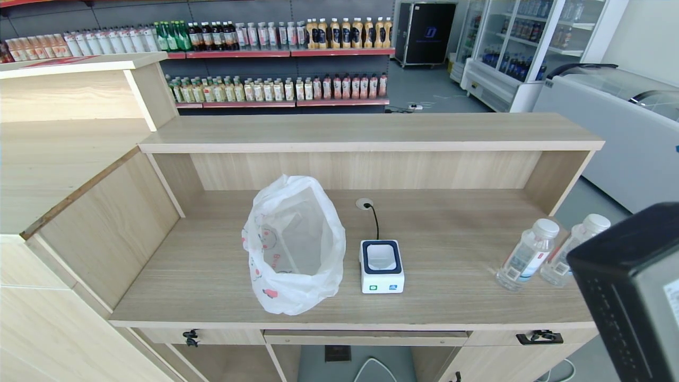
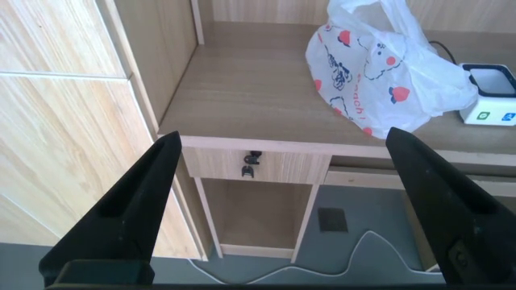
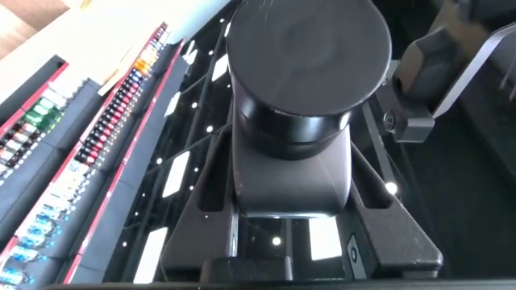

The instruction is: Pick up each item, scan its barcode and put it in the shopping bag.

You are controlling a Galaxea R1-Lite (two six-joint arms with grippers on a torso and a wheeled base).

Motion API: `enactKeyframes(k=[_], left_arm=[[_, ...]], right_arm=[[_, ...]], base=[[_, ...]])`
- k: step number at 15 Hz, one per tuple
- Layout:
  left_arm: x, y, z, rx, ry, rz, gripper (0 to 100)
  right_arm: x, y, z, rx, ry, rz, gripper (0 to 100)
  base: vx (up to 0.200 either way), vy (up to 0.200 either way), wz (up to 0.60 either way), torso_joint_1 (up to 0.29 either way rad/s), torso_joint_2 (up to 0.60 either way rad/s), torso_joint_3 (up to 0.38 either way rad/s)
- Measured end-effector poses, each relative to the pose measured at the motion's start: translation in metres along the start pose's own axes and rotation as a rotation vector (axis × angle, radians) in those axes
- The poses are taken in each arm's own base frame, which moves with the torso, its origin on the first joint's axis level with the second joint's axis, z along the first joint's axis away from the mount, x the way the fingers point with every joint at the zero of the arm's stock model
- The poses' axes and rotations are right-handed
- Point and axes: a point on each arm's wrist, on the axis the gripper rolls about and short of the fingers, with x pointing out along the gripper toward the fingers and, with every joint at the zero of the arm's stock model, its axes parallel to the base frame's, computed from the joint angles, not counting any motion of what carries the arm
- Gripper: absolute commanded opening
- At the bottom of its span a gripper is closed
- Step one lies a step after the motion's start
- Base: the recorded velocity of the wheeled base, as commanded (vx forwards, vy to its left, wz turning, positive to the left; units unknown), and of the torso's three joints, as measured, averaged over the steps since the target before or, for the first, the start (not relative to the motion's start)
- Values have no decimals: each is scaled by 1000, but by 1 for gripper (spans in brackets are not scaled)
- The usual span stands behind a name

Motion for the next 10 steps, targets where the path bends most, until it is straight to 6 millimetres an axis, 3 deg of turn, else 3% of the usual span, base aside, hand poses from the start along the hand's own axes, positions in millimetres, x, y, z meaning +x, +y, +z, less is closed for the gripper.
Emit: enactKeyframes(k=[6, 10], left_arm=[[0, 0, 0, 0, 0, 0, 100], [0, 0, 0, 0, 0, 1, 100]], right_arm=[[1, -1, 0, -3, -3, -10, 0], [2, -1, -9, 131, 13, 7, 0]], base=[[0, 0, 0, 0, 0, 0], [0, 0, 0, 0, 0, 0]])
